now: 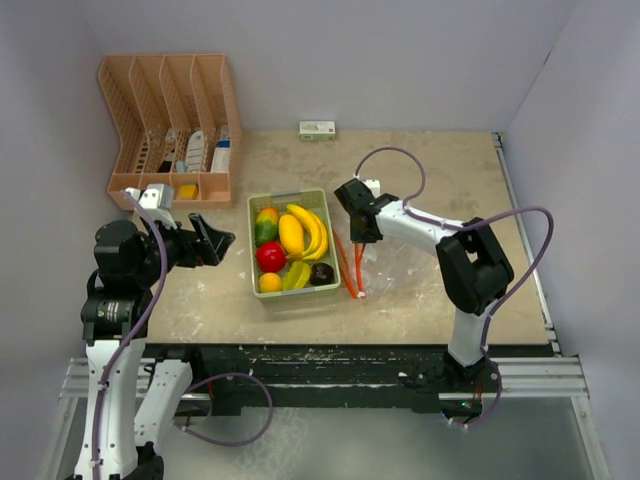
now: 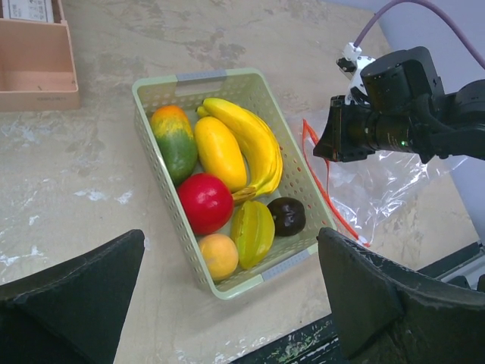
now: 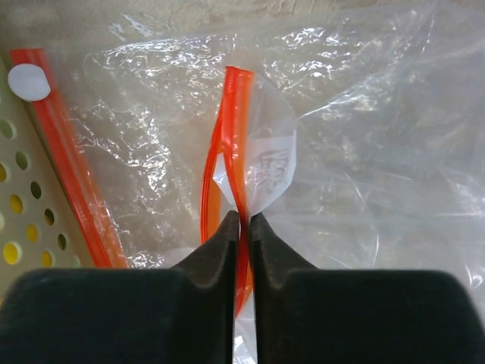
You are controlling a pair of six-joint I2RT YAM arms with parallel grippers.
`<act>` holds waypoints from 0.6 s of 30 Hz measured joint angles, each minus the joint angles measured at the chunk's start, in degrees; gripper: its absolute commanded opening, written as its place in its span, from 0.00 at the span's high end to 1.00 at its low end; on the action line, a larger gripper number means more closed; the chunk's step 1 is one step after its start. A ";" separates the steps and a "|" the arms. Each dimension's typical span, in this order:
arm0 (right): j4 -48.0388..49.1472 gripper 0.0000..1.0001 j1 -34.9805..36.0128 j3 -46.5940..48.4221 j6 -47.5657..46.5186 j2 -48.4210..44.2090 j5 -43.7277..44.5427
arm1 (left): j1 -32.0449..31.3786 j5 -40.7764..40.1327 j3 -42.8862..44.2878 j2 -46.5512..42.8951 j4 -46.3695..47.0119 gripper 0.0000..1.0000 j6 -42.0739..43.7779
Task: Place the food in the zip-top bag and seal the zipper
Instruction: Pick up the zipper food storage bag at the center of the board.
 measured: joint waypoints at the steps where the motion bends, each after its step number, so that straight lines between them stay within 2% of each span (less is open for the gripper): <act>1: 0.11 1.00 0.02 -0.31 0.07 -0.11 0.11 | 0.00 0.09 0.00 0.00 -0.02 0.01 0.00; 6: -1.49 1.00 0.04 -1.55 -0.04 -3.58 0.63 | 0.00 1.22 0.00 0.20 0.00 0.03 -0.04; 11: -1.79 1.00 0.04 -1.57 -2.34 -17.03 -2.58 | 0.02 7.58 0.04 1.68 2.71 0.10 -2.08; 15: 0.28 1.00 0.09 -1.53 -3.69 -29.07 -7.37 | 0.02 15.67 -2.45 1.64 13.51 0.19 -9.51; 18: 1.62 1.00 0.17 -1.03 -3.72 -33.44 -11.04 | 0.00 19.26 -7.02 0.90 23.10 0.22 -16.65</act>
